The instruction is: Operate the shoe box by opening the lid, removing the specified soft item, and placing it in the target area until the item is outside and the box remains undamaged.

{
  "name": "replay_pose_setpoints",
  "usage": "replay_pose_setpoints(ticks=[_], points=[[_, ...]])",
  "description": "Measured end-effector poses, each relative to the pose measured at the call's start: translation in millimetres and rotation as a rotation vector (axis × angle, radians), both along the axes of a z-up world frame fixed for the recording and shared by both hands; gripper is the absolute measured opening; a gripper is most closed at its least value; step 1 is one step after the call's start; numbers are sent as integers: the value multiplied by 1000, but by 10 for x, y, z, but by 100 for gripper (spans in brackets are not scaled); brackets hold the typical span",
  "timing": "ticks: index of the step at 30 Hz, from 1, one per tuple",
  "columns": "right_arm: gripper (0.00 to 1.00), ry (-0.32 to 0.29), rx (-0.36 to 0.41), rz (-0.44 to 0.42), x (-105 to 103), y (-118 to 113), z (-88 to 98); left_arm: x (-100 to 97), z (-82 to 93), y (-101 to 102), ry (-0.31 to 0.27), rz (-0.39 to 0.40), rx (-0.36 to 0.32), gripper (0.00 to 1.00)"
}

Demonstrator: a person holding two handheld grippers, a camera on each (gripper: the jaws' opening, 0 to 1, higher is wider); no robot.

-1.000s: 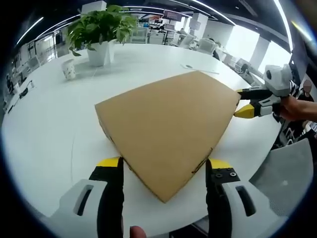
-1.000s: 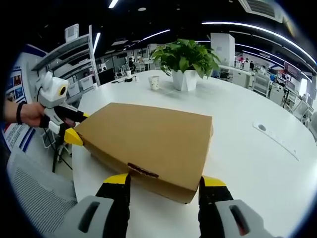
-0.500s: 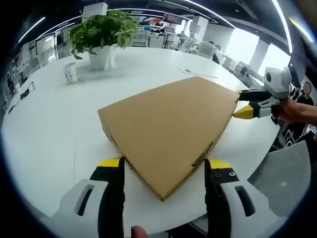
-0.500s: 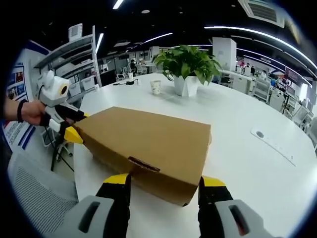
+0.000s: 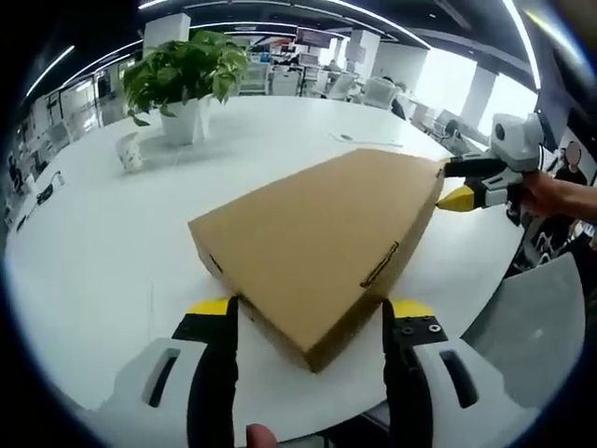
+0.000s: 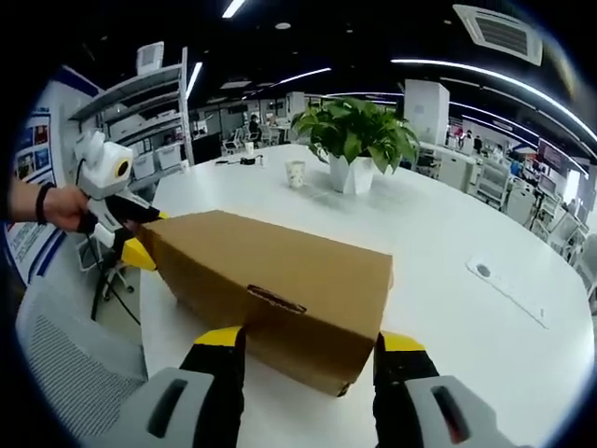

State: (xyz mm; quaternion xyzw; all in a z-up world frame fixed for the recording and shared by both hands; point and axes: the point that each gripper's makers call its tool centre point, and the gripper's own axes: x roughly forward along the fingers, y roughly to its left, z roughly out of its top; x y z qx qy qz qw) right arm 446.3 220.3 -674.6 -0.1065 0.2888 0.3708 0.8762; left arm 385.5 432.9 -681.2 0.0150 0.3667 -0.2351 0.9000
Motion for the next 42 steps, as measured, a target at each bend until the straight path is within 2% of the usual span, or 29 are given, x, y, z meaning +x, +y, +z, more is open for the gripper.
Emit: replay_pose_setpoints(ticks=[5,20,31,42], points=[[52,-7,19,-8,11,13,60,45,74,25,-17,-9,13,61],[52,-19,87,-24,96,37,289,129,269,61,-79,-16,-8,61],[52,-45,178,-30,226,68,545,232,384,139,-137,-8,37,52],[53,-81,186,-10,293,115,684,323,446,236,-175,20,83,41]])
